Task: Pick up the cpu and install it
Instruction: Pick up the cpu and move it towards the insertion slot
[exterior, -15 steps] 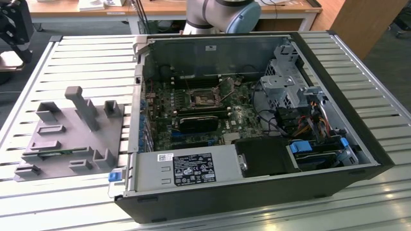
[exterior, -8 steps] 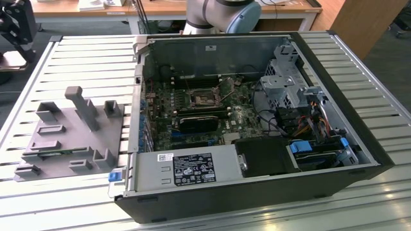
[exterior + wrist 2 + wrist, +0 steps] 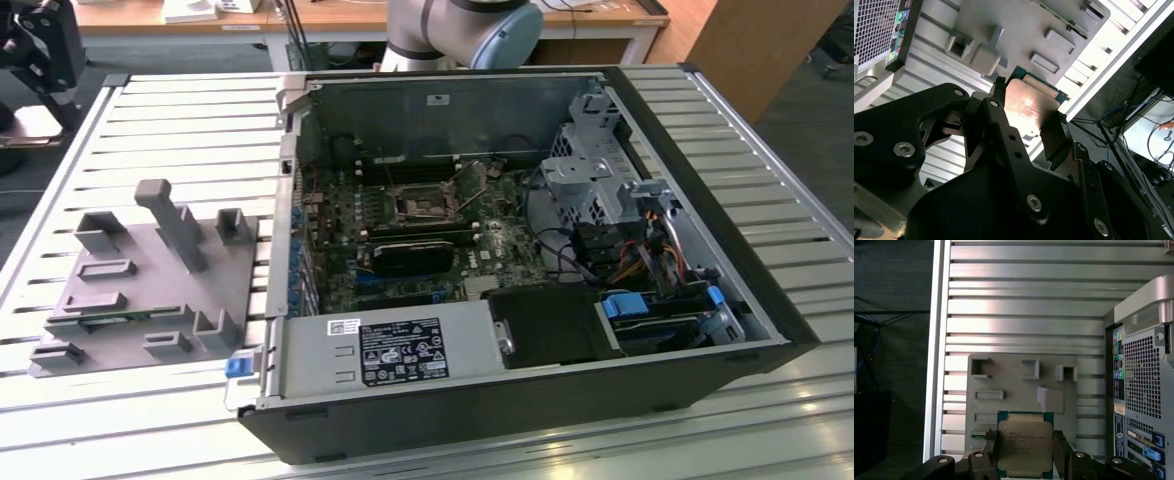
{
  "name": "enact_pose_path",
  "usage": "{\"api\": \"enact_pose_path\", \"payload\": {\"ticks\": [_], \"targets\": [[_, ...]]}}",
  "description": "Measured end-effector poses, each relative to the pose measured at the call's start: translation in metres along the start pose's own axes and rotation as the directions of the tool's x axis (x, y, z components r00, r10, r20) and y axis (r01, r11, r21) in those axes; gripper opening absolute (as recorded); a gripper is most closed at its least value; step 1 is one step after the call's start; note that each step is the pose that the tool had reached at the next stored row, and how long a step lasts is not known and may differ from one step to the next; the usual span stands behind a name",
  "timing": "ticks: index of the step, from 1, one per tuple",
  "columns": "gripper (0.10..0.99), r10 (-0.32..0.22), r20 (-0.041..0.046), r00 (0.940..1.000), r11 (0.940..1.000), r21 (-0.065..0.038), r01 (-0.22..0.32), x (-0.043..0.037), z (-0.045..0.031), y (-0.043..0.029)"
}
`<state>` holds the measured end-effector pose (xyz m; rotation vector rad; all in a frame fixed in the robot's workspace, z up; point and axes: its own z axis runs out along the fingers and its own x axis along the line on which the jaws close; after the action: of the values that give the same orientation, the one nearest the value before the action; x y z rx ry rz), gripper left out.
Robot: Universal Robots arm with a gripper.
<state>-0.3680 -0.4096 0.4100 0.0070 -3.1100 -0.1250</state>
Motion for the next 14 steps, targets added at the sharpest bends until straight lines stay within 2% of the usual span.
{"api": "enact_pose_path", "payload": {"ticks": [14], "targets": [[0.533, 0.0, -0.0001, 1.0, 1.0, 0.0, 0.0, -0.0097, -0.0003, 0.0]]}}
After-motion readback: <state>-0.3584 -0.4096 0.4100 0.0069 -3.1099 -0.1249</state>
